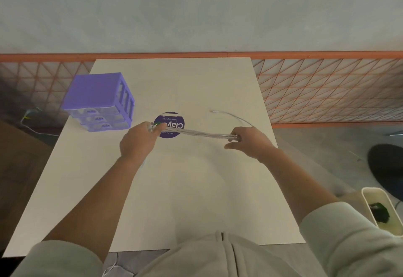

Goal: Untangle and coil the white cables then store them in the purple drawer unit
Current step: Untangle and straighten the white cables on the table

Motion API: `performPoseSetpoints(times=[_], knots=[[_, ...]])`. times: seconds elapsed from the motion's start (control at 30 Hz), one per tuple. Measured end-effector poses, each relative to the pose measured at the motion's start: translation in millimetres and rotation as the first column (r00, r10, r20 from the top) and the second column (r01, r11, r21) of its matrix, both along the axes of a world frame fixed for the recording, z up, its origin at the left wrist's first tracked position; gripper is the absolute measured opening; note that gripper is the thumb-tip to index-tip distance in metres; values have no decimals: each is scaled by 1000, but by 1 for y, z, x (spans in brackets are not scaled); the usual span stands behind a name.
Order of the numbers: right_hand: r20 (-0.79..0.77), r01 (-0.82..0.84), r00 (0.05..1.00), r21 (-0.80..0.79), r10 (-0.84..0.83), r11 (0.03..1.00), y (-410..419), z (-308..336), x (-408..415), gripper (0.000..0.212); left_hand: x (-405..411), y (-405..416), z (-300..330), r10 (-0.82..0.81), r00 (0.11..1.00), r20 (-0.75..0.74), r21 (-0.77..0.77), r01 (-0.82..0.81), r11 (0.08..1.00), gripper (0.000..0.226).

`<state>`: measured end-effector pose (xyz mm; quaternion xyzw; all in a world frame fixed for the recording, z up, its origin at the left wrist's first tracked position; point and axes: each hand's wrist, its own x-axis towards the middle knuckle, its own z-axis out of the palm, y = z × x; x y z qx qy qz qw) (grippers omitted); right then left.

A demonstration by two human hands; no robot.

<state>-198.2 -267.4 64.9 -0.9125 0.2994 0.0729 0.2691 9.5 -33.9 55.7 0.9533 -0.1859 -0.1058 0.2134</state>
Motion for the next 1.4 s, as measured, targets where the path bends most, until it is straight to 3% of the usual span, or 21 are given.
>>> performPoseSetpoints(times=[0.1,0.17,0.27,0.33,0.4,0.5,0.6,0.77,0.87,1.1,1.27,1.4], knots=[[-132,39,990,-26,-42,999,-5,-6,-5,56,12,16,-7,61,998,-21,2,-61,998,60],[-155,72,986,31,-66,997,-7,-10,-9,59,20,28,-8,106,994,-40,13,-105,994,58],[-49,94,995,136,-88,986,-8,-15,-10,48,30,42,-11,136,988,-76,18,-135,991,58],[0,38,999,64,-38,997,-8,-19,-5,25,35,46,-10,148,984,-101,6,-148,989,56],[-12,17,1000,-13,-17,1000,-10,-24,0,17,39,48,-8,156,980,-121,-7,-158,987,53],[-71,141,987,-3,-141,990,-16,-23,-1,39,48,56,-6,198,970,-143,-47,-206,977,48],[-7,296,955,120,-297,948,-23,-19,-9,56,58,66,-7,237,954,-183,-78,-255,964,46],[41,193,979,100,-198,976,-31,-17,-7,23,63,70,-9,257,943,-212,-105,-284,953,47],[-2,189,982,68,-189,980,-38,-16,-6,30,66,71,-11,265,937,-226,-114,-296,948,47],[67,325,937,184,-342,928,-56,3,-21,57,75,79,-10,277,933,-230,-132,-312,941,42],[113,373,916,105,-384,922,-63,8,-14,66,77,78,-7,236,943,-234,-111,-267,957,44],[-33,311,948,-109,-316,944,-76,-1,-17,67,73,73,-4,177,960,-219,-68,-195,978,46]])
